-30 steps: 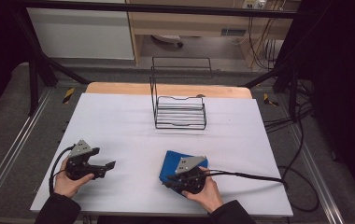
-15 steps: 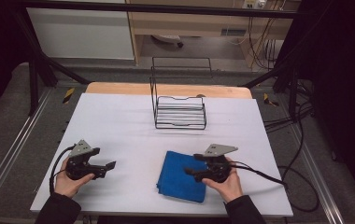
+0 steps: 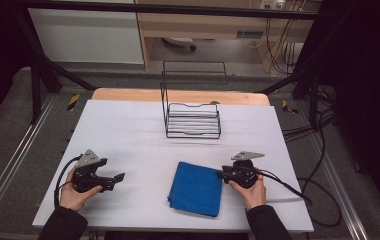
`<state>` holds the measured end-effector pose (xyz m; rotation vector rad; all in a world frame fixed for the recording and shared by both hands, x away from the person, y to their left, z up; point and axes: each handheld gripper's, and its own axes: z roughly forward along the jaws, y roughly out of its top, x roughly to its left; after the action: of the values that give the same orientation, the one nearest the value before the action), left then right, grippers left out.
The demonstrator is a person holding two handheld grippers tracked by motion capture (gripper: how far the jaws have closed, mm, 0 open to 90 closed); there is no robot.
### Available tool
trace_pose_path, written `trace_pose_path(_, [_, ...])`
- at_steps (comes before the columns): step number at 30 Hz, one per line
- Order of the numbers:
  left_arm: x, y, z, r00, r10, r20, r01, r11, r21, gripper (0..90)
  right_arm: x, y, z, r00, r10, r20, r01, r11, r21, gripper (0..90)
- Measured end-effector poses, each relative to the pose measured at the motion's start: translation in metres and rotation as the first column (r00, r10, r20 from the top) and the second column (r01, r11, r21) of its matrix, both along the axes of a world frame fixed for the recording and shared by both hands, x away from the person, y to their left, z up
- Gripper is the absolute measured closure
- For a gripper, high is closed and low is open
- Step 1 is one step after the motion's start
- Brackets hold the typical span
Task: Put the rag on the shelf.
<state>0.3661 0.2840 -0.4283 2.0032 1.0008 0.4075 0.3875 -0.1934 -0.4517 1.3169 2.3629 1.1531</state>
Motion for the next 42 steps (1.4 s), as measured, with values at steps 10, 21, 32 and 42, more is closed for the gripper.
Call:
trace_pose_path(10, [0.000,-0.001,-0.001,1.0000,-0.004,-0.001,0.004,1.0000,0.001,8.7,0.002,0.006,0.004,0.9990,0.021,-0.039,-0.021,1.000,0.007,85.6])
trace_pose_path(21, [-0.001,-0.005,-0.001,0.9999,-0.011,-0.008,0.011,0.9999,-0.010,8.7,0.010,0.013,0.006,0.9982,0.017,0.057,-0.015,0.999,-0.032,82.6])
trace_pose_path(32, [0.005,-0.033,0.019,0.9997,-0.025,0.008,0.025,0.9996,-0.016,6.0,0.011,-0.006,0.027,0.9874,0.032,0.155,-0.035,0.999,0.017,38.5])
trace_pose_path(42, [0.020,-0.088,0.026,0.9952,-0.095,-0.020,0.096,0.9954,0.010,14.7,0.004,-0.021,0.024,0.9929,-0.002,0.119,-0.009,0.996,0.089,9.0])
